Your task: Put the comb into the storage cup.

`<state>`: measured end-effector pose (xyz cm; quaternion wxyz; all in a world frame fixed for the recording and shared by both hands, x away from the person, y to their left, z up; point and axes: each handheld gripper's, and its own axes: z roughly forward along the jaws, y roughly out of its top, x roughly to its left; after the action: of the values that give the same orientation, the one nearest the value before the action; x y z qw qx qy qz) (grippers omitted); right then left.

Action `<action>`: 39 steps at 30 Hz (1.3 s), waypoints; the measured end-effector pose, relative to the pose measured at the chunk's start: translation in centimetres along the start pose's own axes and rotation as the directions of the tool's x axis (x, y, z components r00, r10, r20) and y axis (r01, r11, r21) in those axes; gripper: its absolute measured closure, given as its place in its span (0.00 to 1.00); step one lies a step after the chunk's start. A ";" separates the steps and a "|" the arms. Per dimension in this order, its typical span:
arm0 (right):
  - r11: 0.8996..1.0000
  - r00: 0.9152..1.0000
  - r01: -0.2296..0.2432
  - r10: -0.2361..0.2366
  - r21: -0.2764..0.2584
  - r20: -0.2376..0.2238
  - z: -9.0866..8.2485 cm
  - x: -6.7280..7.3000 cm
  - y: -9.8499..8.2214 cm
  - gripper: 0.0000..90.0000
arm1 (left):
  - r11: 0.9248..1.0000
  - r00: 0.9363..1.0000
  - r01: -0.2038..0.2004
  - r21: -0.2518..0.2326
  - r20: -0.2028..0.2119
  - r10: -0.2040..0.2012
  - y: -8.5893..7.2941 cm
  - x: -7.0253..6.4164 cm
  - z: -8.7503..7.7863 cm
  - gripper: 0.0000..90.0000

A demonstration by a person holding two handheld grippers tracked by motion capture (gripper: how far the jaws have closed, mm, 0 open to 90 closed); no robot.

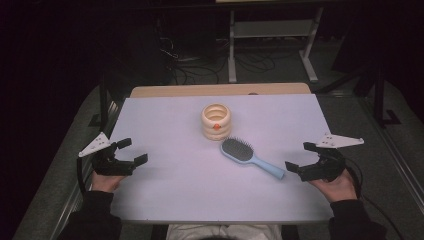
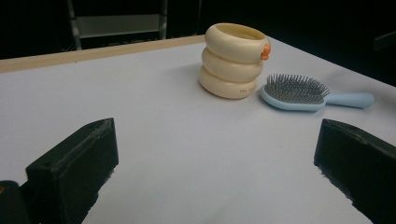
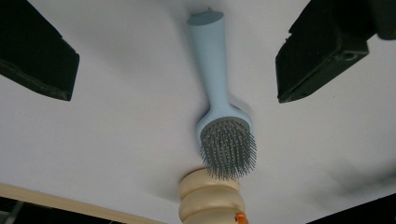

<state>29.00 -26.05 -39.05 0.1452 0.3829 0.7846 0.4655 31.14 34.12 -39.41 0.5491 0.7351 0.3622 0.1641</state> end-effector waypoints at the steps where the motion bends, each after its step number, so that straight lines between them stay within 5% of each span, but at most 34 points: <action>1: 1.000 1.000 0.000 0.000 0.001 0.000 0.0 0.0 0.0 0.00 | 1.000 1.000 -0.002 0.000 0.001 0.002 0.0 0.0 0.0 0.00; 18: 1.000 1.000 0.006 -0.006 -0.004 -0.011 -0.1 0.3 0.1 0.00 | 1.000 1.000 -0.007 0.004 -0.008 0.007 0.0 -0.1 0.0 0.00; 39: 0.992 0.996 0.091 -0.089 0.089 -0.028 0.7 1.5 1.5 0.00 | 1.000 1.000 -0.010 0.012 -0.003 0.010 0.0 -0.1 0.2 0.00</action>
<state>29.14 -24.10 -37.96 0.1389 0.3477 0.8230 0.4272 31.13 33.93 -39.47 0.5432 0.7400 0.3604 0.1655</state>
